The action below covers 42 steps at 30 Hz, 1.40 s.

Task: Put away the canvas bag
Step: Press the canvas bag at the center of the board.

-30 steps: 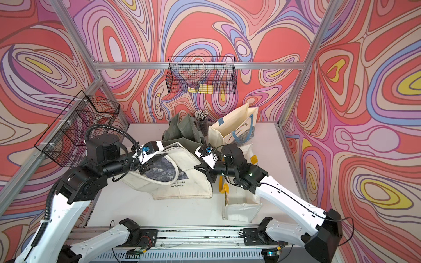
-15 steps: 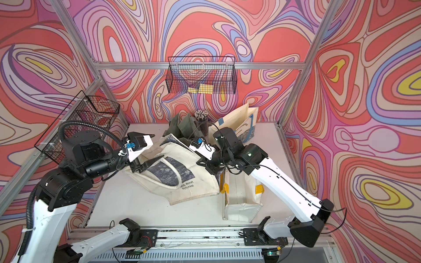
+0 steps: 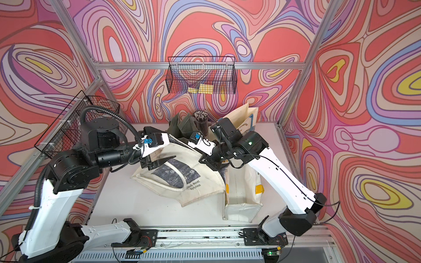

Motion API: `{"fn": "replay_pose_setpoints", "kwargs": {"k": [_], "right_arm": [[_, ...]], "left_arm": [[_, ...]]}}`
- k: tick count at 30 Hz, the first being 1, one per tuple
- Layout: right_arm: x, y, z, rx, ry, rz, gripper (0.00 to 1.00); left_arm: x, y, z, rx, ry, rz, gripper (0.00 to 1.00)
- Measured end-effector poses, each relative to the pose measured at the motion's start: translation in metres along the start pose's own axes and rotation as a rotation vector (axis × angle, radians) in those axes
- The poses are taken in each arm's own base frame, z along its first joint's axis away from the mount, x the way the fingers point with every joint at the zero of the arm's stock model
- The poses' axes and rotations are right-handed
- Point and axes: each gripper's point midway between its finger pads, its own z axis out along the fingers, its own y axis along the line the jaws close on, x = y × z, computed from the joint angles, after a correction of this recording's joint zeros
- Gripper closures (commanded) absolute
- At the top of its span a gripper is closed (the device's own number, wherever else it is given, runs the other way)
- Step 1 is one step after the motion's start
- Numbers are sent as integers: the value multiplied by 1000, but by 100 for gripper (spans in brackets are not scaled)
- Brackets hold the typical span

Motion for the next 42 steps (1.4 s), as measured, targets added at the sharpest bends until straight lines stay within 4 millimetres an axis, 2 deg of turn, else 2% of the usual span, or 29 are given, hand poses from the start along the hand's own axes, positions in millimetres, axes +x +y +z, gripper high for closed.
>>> {"fn": "replay_pose_setpoints", "kwargs": {"k": [6,10,22,24,25,27,31,32,35,38,40,42], "right_arm": [[3,0,-4,4,38,-4,100],[5,0,-8,7,54,-14,100],[7,-7,-8,40,88,-54,100],[7,-8,-8,45,91,-60,100],[7,-8,-8,48,92,-64,100],[6,-9,-9,54,92,-69,100],[7,-11,-7,64,102,-70,100],[8,-12,-7,68,105,-70,100],[7,-13,-7,74,102,-72,100],[7,-13,-4,75,88,-74,87],[9,-10,-2,62,66,-73,74],[12,-5,2,39,46,-62,65]], "left_arm": [[9,3,15,-5,56,8,13],[23,9,23,-40,111,5,9],[38,24,41,-119,160,35,11],[44,22,46,-115,172,34,17],[47,20,48,-108,180,32,24],[49,17,50,-95,184,29,43],[47,17,49,-88,169,15,92],[46,16,48,-86,162,13,100],[44,15,46,-81,153,12,100],[46,15,46,-83,153,11,100],[47,14,46,-91,145,12,100],[47,15,44,-111,125,14,100]]}}
